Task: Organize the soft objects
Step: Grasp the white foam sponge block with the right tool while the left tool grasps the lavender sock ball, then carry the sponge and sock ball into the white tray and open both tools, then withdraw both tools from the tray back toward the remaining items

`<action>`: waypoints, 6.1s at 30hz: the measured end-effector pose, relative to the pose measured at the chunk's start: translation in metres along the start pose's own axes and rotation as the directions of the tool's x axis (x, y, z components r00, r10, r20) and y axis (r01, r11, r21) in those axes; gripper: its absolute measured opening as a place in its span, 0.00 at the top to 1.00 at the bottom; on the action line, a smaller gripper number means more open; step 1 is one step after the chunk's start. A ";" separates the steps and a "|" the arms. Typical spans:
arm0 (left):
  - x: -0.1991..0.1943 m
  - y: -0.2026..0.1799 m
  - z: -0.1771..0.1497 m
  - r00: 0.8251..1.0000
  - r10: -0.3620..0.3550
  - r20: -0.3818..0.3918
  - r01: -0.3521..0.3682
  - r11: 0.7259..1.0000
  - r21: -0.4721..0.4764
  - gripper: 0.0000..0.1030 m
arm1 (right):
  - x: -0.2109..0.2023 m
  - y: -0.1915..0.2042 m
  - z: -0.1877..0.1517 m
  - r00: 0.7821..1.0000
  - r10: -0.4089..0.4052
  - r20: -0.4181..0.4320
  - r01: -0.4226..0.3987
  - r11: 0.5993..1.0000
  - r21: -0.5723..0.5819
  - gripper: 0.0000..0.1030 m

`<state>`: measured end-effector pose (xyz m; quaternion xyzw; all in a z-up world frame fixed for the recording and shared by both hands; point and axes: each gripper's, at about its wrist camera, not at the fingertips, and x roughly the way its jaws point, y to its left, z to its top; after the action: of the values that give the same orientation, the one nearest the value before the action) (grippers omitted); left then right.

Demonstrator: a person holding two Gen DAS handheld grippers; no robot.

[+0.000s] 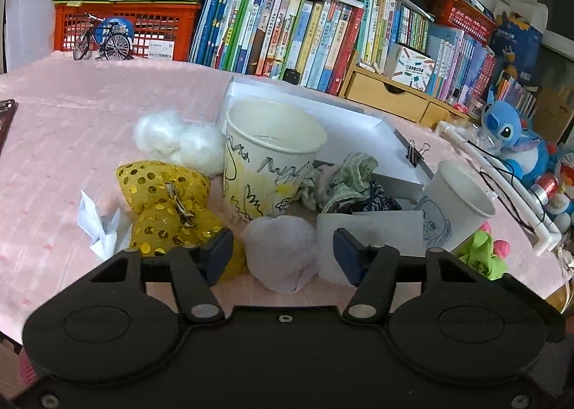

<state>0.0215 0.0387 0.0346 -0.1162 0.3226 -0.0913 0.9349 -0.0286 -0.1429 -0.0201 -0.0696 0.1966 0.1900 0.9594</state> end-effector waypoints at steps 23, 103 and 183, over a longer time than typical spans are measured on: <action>-0.012 -0.006 -0.009 0.998 -0.060 -0.018 0.061 0.996 0.058 0.26 | 0.009 0.002 0.004 0.999 0.032 0.019 -0.033 0.999 0.009 0.25; 0.023 -0.036 0.164 0.997 -0.067 0.025 0.059 0.972 0.226 0.53 | 0.018 -0.128 0.139 1.000 -0.012 0.018 0.008 0.981 0.192 0.32; 0.020 -0.020 0.143 0.996 -0.090 -0.013 0.091 0.981 0.174 0.11 | 0.028 -0.128 0.140 0.993 -0.027 -0.119 0.044 0.989 0.143 0.06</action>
<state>0.1242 0.0371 0.1380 -0.0485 0.3101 -0.1618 0.9356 0.0943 -0.2219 0.1035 -0.0138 0.2645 0.1536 0.9520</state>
